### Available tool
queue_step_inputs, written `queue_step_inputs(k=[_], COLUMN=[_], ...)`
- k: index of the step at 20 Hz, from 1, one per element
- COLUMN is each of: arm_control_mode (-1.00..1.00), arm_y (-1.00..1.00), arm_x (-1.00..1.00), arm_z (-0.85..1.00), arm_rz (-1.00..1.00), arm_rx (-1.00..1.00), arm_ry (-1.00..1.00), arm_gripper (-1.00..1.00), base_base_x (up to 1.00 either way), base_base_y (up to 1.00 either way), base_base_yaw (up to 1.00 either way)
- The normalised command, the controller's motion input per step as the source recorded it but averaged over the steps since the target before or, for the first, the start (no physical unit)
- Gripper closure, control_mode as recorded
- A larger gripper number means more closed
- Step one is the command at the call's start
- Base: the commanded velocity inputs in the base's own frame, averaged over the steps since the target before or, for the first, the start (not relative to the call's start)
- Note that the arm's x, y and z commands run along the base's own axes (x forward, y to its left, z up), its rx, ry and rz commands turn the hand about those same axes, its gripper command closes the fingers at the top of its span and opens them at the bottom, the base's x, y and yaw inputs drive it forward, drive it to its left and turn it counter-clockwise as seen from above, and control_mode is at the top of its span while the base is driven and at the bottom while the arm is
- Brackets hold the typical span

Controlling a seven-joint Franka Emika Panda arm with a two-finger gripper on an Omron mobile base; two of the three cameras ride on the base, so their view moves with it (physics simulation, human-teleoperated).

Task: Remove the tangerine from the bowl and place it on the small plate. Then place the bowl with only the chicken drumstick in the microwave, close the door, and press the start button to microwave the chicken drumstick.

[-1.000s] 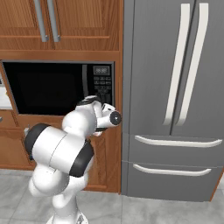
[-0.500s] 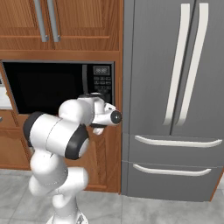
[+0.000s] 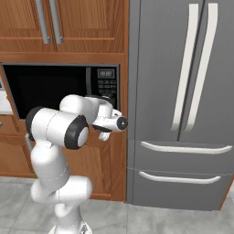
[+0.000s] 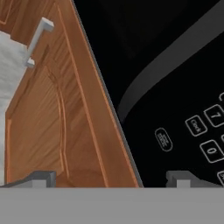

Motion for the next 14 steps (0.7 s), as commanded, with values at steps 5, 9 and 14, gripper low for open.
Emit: queue_step_inputs(k=[5,9,14], arm_control_mode=[-1.0,-1.0,-1.0], arm_y=[0.0,0.0,-0.01], arm_x=[0.21,0.23,0.25], arm_z=[-0.02,0.0,-0.03], arm_rz=[0.0,0.0,0.0], arm_rx=[0.0,0.0,0.0], arm_ry=[0.0,0.0,0.0], arm_gripper=[-1.0,-1.0,-1.0], base_base_x=[0.0,0.0,0.0], base_base_y=[0.0,0.0,0.0], base_base_yaw=[0.0,0.0,0.0])
